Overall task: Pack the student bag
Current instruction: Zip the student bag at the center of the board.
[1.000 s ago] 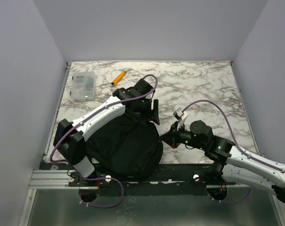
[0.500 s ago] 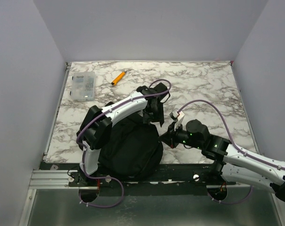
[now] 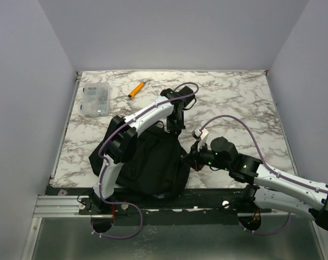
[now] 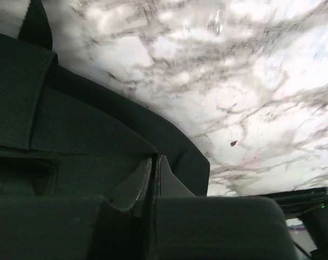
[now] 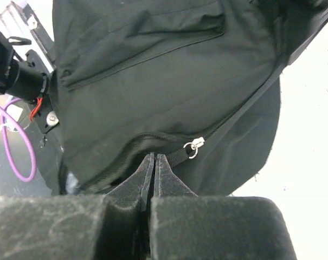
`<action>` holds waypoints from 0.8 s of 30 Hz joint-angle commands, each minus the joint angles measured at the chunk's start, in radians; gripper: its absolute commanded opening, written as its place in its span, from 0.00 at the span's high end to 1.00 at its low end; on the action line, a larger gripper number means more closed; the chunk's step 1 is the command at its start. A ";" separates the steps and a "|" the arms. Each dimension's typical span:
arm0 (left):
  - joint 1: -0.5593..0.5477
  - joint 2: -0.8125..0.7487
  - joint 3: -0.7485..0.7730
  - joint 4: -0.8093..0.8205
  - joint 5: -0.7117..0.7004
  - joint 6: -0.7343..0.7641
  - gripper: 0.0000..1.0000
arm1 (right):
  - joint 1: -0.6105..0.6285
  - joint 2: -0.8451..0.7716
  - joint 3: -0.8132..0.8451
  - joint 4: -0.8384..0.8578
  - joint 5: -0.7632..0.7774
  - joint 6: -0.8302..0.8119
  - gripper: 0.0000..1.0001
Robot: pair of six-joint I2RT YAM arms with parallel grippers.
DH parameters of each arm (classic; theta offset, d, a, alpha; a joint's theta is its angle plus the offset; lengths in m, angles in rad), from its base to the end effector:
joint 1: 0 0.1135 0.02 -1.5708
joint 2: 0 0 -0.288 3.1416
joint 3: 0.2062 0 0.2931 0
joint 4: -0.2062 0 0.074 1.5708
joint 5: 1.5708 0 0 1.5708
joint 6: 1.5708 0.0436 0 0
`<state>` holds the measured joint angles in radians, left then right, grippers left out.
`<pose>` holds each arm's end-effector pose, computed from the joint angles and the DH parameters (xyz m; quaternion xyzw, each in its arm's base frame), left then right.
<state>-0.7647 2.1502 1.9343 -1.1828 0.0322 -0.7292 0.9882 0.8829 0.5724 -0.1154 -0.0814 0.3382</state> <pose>0.3533 -0.3409 0.2358 0.0191 0.9960 -0.0702 0.0522 0.1267 0.1987 0.2570 -0.2891 0.7889 0.3602 0.4055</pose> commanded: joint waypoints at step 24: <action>0.225 -0.324 -0.198 0.405 0.267 0.313 1.00 | 0.025 0.108 0.373 -0.352 0.500 0.240 0.48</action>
<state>-0.5285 1.9930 1.8561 -0.9054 0.0940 -0.5083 1.0748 0.9516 0.8463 -0.2882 0.2073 0.5919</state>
